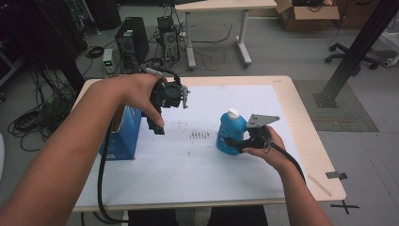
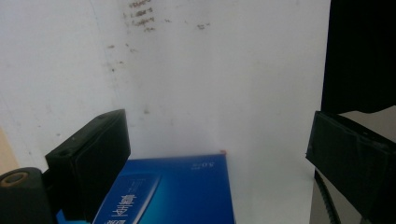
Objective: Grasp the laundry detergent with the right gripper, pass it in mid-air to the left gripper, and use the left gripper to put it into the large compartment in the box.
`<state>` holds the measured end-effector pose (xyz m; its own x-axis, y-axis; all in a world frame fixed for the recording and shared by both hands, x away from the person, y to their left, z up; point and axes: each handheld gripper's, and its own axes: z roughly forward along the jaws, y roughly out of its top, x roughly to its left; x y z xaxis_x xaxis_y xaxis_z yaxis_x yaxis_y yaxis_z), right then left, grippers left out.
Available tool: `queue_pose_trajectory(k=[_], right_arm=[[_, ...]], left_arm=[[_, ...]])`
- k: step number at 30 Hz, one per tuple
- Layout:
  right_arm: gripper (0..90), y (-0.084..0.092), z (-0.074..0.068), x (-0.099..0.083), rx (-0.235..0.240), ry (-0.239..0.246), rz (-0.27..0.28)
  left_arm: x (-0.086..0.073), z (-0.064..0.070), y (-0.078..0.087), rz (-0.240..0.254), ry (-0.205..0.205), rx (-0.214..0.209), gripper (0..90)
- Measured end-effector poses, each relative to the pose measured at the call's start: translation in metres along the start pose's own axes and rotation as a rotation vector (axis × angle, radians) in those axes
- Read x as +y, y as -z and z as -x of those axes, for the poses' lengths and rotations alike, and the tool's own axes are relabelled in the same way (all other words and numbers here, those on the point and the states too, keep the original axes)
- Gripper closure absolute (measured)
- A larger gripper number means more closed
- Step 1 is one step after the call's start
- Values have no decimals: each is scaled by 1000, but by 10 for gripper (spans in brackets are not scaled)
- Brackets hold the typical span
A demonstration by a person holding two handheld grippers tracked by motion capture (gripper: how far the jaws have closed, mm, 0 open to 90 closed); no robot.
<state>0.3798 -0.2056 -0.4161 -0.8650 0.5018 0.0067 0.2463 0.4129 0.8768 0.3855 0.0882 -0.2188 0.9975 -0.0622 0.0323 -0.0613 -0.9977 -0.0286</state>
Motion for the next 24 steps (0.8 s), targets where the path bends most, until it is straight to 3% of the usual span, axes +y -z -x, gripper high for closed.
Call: queue_pose_trajectory(k=[19, 24], right_arm=[[331, -2, -3, -1, 11, 22, 13], [390, -4, -5, -3, 17, 35, 18]], left_arm=[[1, 0, 0, 1, 3, -4, 66], [1, -1, -1, -1, 9, -6, 65]])
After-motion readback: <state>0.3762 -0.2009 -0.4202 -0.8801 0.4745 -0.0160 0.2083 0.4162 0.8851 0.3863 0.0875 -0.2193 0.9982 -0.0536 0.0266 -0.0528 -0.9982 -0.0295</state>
